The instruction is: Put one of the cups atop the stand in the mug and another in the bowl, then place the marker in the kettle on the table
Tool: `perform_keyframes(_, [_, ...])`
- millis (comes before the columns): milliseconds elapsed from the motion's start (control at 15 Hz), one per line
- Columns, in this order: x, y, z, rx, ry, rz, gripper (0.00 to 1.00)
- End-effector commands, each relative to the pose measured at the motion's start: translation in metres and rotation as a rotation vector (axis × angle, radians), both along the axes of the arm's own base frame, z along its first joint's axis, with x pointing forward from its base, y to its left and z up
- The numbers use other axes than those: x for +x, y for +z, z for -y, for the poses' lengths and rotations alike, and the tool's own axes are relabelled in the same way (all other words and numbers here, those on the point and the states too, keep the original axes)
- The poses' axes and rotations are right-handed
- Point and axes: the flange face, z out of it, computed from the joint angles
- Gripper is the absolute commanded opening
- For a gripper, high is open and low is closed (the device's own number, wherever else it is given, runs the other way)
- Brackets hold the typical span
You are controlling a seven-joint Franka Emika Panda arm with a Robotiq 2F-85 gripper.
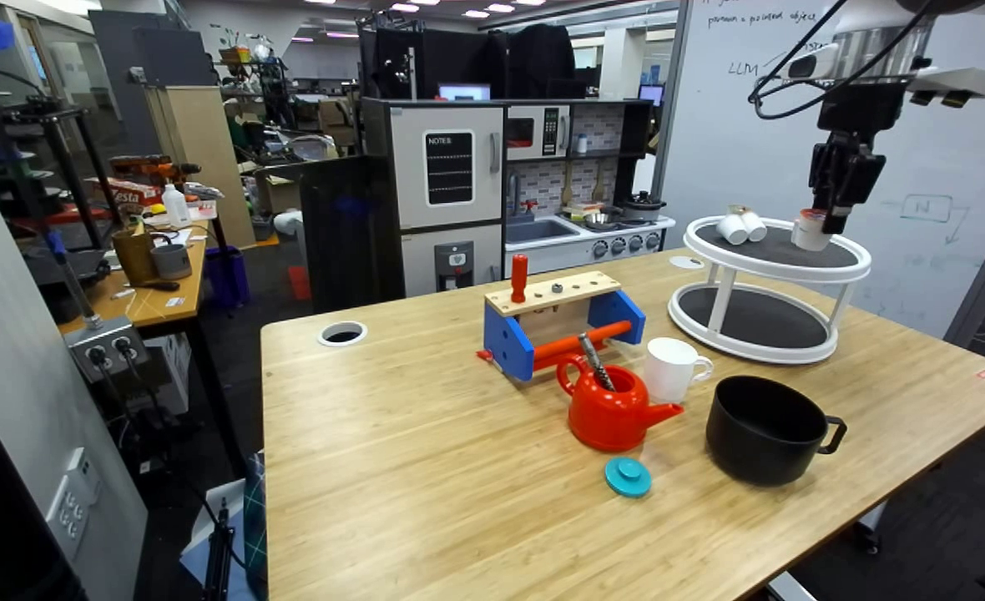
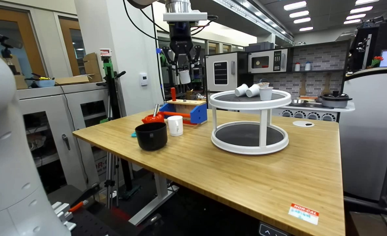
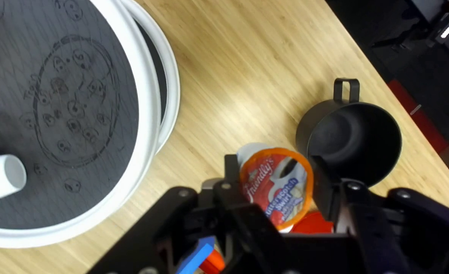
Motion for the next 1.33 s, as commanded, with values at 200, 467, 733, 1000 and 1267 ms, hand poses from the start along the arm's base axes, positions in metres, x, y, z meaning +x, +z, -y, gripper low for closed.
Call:
perform_keyframes(200, [0.022,-0.002,-0.064,-0.016,0.150,-0.016,0.23])
perform_keyframes(467, [0.025,-0.020,-0.085,-0.023,0.180,-0.048,0.23])
perform_keyframes(733, [0.038,-0.015,-0.091,0.012,0.156,-0.006,0.23])
perform_keyframes(1000, [0.045,-0.005,-0.090,-0.026,0.142,0.036,0.23])
perform_keyframes(1267, [0.039,-0.007,-0.087,-0.020,0.126,0.017,0.48])
